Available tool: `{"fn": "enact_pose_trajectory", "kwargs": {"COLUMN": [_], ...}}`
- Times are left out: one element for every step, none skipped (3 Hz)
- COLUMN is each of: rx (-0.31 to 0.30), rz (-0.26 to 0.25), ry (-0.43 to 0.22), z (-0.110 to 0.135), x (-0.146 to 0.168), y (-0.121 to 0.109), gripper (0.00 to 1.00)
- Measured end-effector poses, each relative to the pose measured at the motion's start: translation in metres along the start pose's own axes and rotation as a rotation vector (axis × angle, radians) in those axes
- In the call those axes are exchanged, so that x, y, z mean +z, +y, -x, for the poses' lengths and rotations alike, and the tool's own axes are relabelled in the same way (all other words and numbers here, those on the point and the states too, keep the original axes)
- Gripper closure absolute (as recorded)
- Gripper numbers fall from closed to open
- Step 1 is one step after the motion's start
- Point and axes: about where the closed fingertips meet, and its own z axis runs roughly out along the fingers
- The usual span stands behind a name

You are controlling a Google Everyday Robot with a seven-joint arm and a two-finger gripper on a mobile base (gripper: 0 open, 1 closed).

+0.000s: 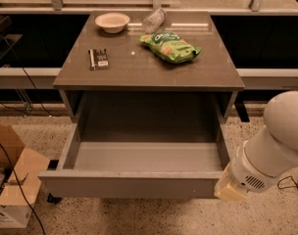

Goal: Close top drawer

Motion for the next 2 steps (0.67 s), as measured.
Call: {"fn": "enact_pose_trajectory", "kwargs": {"rx": [0.07, 0.093], "rz": [0.045, 0.057], "ry": [-0.079, -0.129], "z": [-0.006, -0.001], "x": [0.061, 0.088], "y": [-0.018, -0.035], "gripper": [1.0, 1.0]}}
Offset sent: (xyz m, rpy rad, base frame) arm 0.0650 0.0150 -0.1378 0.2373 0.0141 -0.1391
